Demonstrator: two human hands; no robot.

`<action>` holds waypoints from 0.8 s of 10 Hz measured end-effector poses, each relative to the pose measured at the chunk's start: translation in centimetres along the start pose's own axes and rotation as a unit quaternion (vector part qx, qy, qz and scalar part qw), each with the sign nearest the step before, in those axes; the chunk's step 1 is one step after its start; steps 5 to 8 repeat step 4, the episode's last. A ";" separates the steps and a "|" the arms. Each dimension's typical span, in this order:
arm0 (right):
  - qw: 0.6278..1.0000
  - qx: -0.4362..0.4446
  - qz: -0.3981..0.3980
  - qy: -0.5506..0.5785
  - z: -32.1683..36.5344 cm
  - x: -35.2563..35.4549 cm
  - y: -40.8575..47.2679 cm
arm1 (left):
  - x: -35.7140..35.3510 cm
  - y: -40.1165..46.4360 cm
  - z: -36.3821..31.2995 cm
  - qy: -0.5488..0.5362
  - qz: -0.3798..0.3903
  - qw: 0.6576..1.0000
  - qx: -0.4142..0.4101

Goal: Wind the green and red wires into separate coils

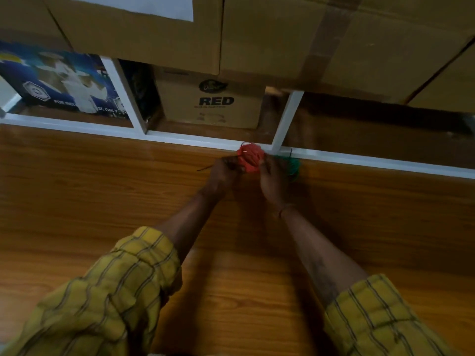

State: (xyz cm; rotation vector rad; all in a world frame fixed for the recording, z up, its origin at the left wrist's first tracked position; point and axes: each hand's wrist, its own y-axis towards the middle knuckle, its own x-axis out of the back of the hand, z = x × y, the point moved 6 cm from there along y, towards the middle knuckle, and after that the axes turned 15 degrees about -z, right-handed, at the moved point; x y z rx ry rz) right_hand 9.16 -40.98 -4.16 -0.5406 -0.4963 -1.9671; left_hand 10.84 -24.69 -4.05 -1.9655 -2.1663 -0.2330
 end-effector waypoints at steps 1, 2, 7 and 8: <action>0.990 0.116 0.006 -0.077 -0.9 -0.9 -0.8 | -0.5 -0.6 0.0 0.058 0.020 0.994 -0.089; 0.972 0.157 0.080 -0.155 -2.5 -2.1 -1.5 | -0.1 -0.9 0.2 0.158 -0.018 0.971 -0.177; 0.949 0.239 0.014 -0.204 -3.0 1.1 -2.1 | -0.4 -1.3 -1.4 0.193 -0.003 0.928 -0.319; 0.949 0.239 0.014 -0.204 -3.0 1.1 -2.1 | -0.4 -1.3 -1.4 0.193 -0.003 0.928 -0.319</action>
